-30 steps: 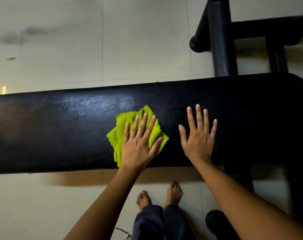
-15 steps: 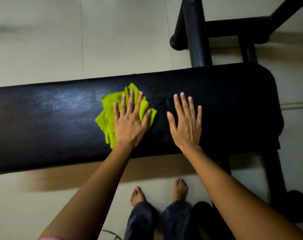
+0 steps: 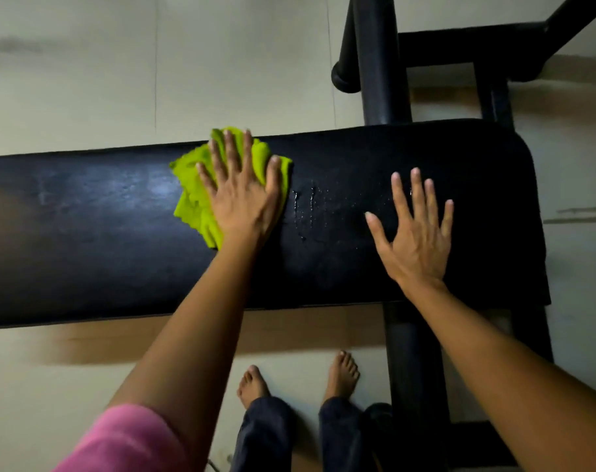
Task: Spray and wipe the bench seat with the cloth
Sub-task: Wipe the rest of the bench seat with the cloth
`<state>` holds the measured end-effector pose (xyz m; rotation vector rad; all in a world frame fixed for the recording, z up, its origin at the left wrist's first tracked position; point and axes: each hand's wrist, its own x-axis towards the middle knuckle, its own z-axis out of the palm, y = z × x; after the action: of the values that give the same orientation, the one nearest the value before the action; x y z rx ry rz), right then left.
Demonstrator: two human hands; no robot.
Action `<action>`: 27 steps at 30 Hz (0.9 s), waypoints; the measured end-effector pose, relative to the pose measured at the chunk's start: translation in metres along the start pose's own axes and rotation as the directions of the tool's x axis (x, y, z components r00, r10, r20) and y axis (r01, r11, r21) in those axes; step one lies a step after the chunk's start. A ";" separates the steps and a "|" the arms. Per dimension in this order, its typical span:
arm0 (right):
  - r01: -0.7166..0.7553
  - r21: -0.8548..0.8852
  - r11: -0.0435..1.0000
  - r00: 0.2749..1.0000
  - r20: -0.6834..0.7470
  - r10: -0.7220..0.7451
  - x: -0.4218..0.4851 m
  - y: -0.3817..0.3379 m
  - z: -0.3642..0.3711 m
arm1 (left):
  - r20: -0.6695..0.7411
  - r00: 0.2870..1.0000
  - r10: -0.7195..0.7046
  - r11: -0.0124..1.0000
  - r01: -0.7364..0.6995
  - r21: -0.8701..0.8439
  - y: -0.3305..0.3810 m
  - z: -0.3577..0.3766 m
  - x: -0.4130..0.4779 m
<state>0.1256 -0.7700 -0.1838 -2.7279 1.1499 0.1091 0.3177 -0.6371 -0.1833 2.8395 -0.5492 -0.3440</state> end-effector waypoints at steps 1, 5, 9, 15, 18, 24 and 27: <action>0.003 0.000 1.000 1.000 -0.004 -0.003 -0.001 0.001 0.001 | 0.014 0.999 0.043 0.999 -0.043 0.007 0.012 0.005 -0.004; -0.001 -0.002 1.000 1.000 0.012 0.001 -0.001 0.005 0.000 | 0.080 0.956 0.284 0.957 -0.288 0.044 0.015 0.012 -0.062; 0.000 -0.004 1.000 1.000 0.024 0.000 -0.001 0.004 0.000 | 0.096 0.934 0.344 0.919 -0.356 0.169 -0.053 -0.001 -0.092; -0.002 0.004 1.000 1.000 -0.021 0.002 -0.002 0.003 0.003 | -0.007 1.000 0.019 0.999 -0.019 0.043 -0.022 -0.008 -0.017; 0.003 -0.004 1.000 1.000 -0.031 -0.003 -0.001 0.003 0.004 | 0.028 0.999 0.043 0.999 -0.043 0.012 0.020 0.000 0.008; 0.007 0.002 1.000 1.000 -0.016 -0.007 -0.003 0.006 0.005 | 0.115 0.897 0.427 0.898 -0.435 0.062 0.032 0.013 -0.050; 0.006 0.001 1.000 1.000 -0.006 -0.006 -0.001 0.003 0.001 | 0.133 0.848 0.514 0.836 -0.529 0.144 -0.023 0.004 -0.081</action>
<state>0.1230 -0.7707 -0.1851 -2.7323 1.1435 0.0999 0.2508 -0.5855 -0.1781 2.6857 -1.3983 -0.3292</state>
